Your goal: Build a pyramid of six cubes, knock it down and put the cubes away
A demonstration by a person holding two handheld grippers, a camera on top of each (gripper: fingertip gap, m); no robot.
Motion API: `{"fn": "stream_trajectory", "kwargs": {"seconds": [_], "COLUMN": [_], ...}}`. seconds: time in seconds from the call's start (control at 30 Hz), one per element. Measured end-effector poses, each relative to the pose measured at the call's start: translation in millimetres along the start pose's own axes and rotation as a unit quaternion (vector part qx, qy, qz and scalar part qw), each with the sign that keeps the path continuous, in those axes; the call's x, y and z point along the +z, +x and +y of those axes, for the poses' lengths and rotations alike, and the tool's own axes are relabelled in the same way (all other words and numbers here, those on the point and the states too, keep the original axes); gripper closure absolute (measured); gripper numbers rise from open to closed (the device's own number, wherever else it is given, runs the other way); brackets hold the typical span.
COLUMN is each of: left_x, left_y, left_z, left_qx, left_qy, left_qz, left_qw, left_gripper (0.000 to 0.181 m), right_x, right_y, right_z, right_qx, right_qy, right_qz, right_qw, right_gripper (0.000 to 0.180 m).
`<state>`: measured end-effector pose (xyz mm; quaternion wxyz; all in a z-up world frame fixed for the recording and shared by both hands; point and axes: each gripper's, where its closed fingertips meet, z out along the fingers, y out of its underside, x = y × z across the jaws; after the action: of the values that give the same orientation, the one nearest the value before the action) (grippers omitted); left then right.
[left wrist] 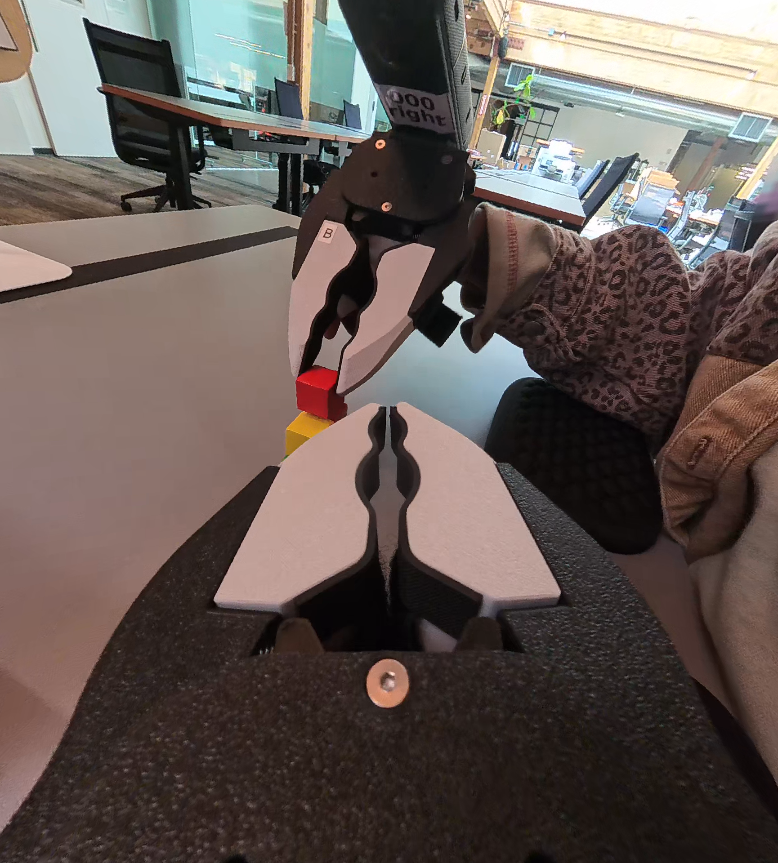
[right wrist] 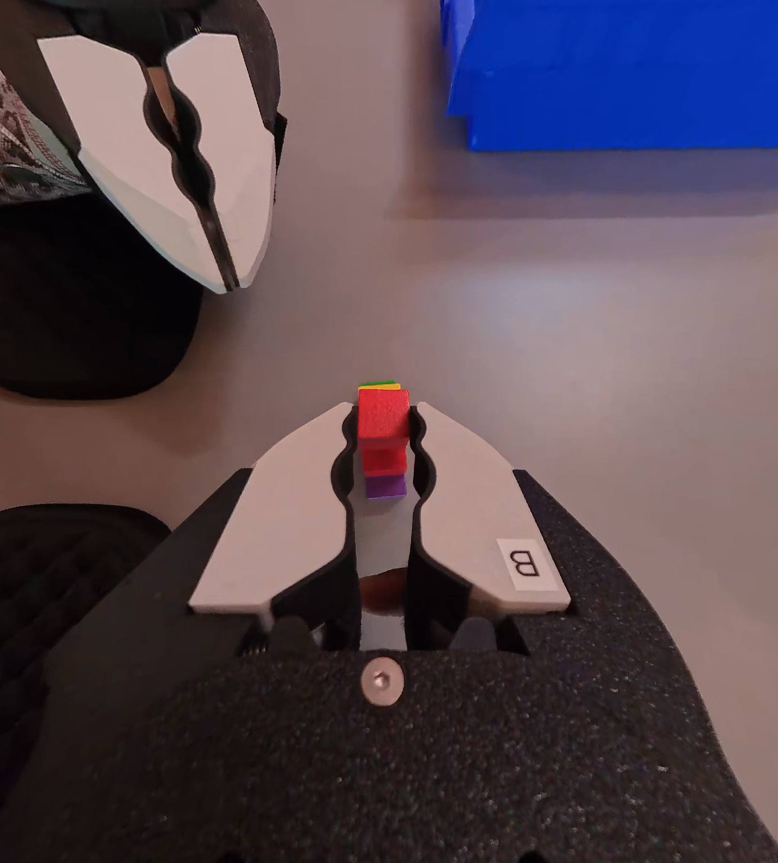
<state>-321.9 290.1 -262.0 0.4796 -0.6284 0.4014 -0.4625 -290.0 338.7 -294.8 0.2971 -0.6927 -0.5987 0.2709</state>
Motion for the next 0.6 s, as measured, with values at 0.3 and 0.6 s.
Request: {"fn": "stream_trajectory", "kwargs": {"seconds": [0.3,0.6], "left_x": [-1.1,-1.9], "left_y": [-2.7,-3.5], "left_z": [0.9,1.1], "left_qx": [0.004,0.006], "left_qy": [-0.002,-0.002], "left_qz": [-0.008,-0.010], "left_qw": [1.000,1.000], "left_gripper": [0.179,0.179], "right_x": [2.8,4.5], "right_y": [1.1,-1.0], "right_z": [0.4,1.7], "right_qx": [-0.004,-0.008], "right_qy": [-0.008,-0.016], "right_qz": [0.009,0.013], "right_qw": [1.000,1.000], "right_gripper": [0.159,0.159]}}
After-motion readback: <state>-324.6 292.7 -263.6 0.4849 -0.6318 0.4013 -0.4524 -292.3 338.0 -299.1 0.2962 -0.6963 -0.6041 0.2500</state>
